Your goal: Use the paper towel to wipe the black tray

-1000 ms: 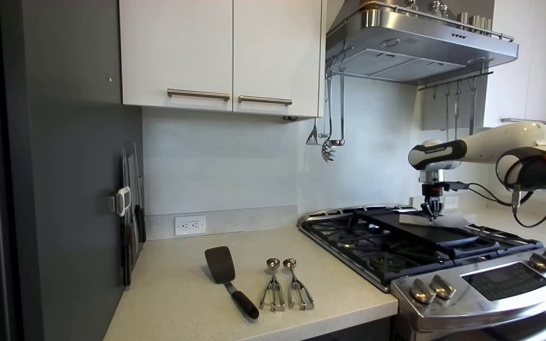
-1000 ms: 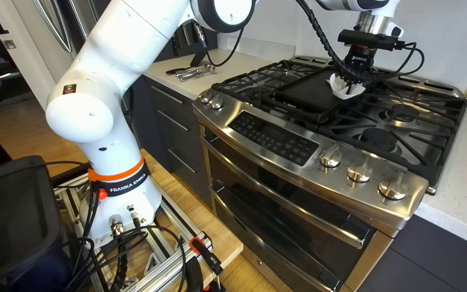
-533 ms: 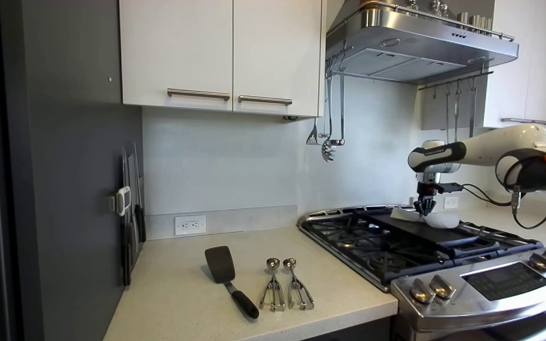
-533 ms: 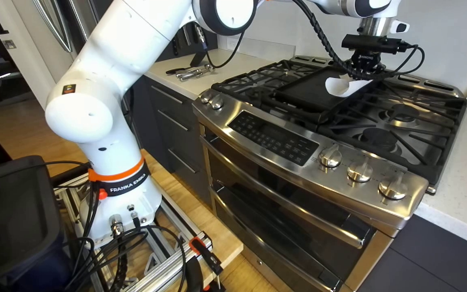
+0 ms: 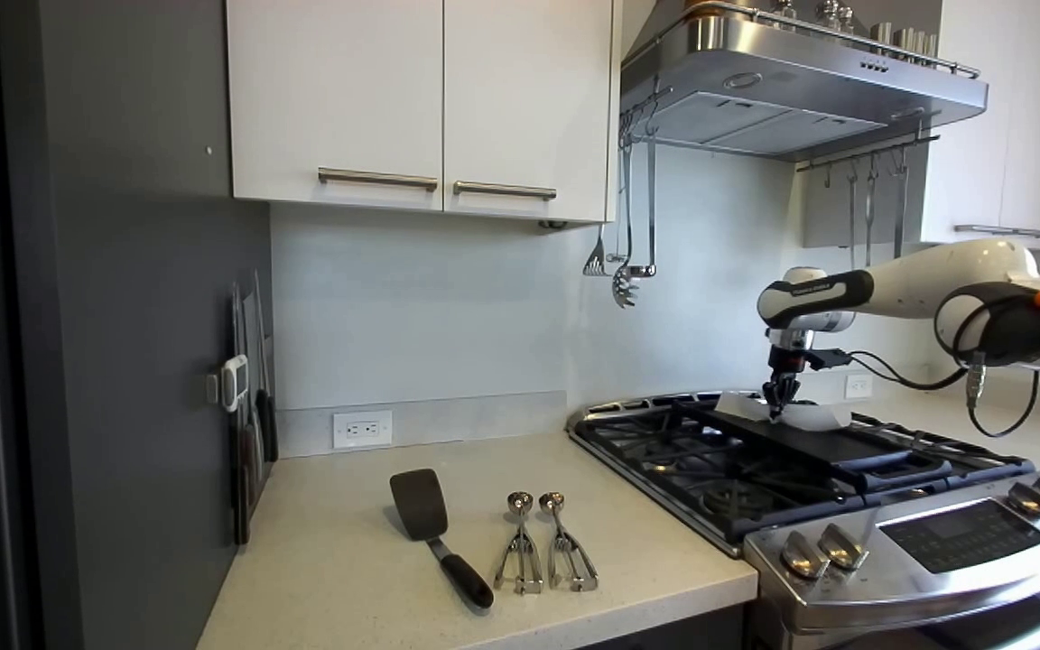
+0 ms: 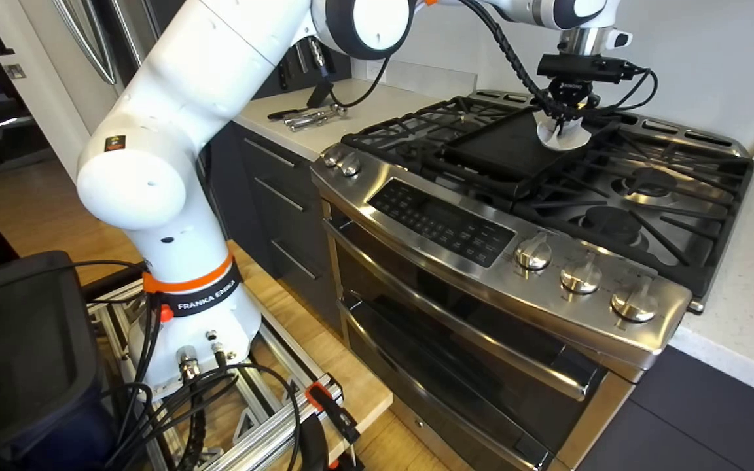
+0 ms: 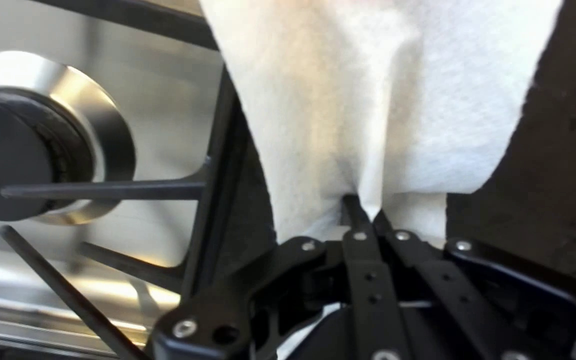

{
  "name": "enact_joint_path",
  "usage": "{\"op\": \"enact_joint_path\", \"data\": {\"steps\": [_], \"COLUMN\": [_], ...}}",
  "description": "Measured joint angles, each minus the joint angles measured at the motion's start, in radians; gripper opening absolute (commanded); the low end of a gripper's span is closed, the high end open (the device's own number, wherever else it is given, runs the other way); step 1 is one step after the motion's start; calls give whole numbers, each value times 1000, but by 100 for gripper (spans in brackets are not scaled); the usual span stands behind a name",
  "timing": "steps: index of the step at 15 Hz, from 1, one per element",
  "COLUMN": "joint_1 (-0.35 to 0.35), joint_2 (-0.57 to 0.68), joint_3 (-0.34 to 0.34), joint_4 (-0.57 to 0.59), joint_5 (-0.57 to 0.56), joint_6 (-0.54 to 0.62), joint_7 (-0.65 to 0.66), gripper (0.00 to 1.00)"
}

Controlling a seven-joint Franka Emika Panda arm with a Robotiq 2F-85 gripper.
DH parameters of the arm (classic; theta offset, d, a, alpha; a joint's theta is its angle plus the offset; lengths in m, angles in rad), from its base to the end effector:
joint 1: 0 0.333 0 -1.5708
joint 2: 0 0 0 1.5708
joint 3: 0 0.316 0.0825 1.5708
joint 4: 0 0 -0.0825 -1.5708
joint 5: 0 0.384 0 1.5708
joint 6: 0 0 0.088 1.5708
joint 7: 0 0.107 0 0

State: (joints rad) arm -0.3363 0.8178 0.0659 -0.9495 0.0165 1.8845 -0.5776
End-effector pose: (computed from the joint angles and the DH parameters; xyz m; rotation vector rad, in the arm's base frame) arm 0.7462 -0.2257 0.3997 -3.0958 -0.4353 -0.2100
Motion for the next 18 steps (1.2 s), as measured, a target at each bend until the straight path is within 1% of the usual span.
{"op": "enact_joint_path", "data": {"steps": [3,6,12,14,17,18], "joint_1": [25,50,59,60,55,50], "joint_2": [-2,-4,-11,-22,-59,-75], "joint_3": [14,9,6,16,25,25], "joint_4": [3,4,-6,-15,-39,-49], "joint_5": [-6,-34,-37,-29,6,15], "joint_6": [-31,-46,-49,-92,-225,-247], "joint_7": [-17,-13,-11,-10,-9,-6], "gripper": [0,0,0,0,0,0]}}
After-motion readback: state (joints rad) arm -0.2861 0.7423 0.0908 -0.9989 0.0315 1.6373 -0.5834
